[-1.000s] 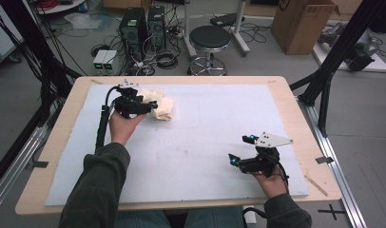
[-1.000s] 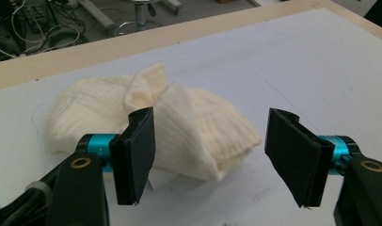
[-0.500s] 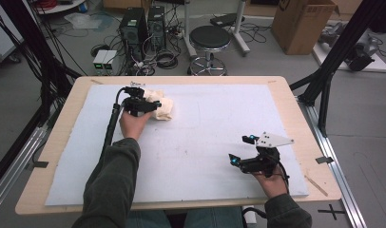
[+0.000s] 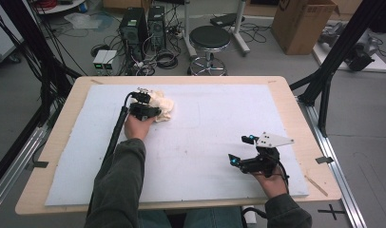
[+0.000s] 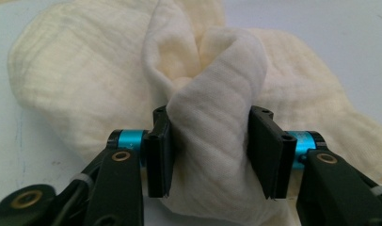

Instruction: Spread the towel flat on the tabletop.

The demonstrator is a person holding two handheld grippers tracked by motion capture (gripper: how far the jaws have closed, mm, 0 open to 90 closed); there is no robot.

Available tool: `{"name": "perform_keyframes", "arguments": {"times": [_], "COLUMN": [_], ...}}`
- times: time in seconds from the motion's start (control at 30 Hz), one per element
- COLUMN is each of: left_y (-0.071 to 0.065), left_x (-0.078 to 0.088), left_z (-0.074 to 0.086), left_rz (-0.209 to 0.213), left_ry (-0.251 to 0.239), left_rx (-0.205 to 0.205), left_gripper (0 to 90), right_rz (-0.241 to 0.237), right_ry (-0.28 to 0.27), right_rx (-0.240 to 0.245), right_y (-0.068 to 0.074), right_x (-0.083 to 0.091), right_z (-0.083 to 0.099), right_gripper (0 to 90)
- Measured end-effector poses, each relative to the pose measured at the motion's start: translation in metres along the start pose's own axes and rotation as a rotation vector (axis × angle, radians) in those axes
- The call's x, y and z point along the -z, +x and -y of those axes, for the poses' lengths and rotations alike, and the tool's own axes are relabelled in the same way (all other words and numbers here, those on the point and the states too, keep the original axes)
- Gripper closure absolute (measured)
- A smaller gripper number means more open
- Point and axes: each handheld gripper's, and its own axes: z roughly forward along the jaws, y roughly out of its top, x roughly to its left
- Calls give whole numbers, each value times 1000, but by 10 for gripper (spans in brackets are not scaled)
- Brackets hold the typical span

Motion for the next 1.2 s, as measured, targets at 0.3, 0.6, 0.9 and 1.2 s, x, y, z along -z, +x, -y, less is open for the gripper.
{"name": "perform_keyframes", "arguments": {"times": [0.3, 0.6, 0.9, 1.2], "left_y": [0, -1, -12, -25], "left_x": [3, 15, 43, 75], "left_z": [-2, -5, -12, -12], "left_rz": [0, 14, 92, 172], "left_ry": [4, -25, -87, -131], "left_rx": [9, -10, -48, -100], "left_gripper": [739, 763, 764, 764], "right_rz": [-10, -5, -7, -4], "right_ry": [1, -11, -11, -8], "right_rx": [2, -4, 0, 4], "right_y": [1, 0, 3, 5], "right_x": [0, 0, -1, -2], "right_z": [0, 0, -1, -2], "right_gripper": [112, 111, 112, 111]}}
